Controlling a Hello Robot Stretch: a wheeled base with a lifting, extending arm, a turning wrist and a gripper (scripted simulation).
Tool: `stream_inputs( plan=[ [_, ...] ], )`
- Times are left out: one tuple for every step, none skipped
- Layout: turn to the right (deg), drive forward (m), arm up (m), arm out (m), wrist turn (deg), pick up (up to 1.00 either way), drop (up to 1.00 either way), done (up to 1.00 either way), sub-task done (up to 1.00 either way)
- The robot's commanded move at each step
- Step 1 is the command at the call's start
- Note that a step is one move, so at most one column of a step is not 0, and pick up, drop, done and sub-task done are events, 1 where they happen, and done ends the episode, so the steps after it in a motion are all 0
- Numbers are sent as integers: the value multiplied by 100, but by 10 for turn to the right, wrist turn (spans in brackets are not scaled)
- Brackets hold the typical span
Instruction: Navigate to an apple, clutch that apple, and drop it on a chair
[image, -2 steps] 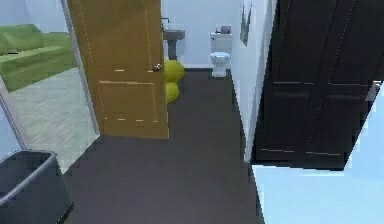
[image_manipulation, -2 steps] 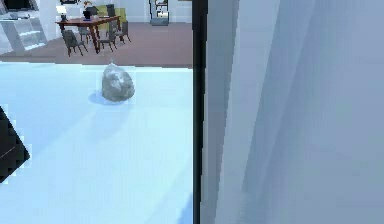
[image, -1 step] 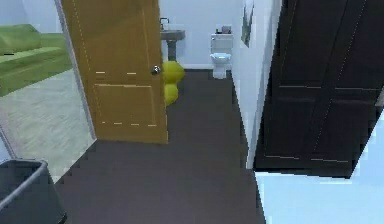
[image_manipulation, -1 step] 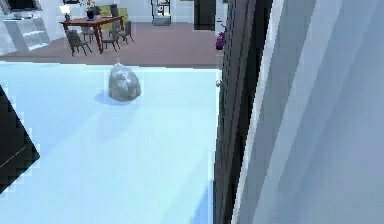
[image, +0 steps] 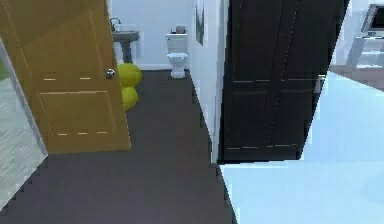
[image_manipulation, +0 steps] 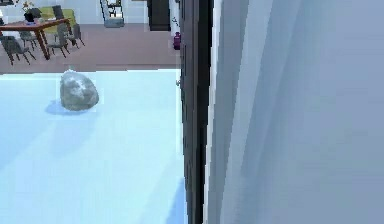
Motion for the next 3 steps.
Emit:
stream_inputs(
  plan=[
    [0,45,0,0,0,0,0,0,0],
    [450,0,0,0,0,0,0,0,0],
    [360,0,0,0,0,0,0,0,0]
  ],
)
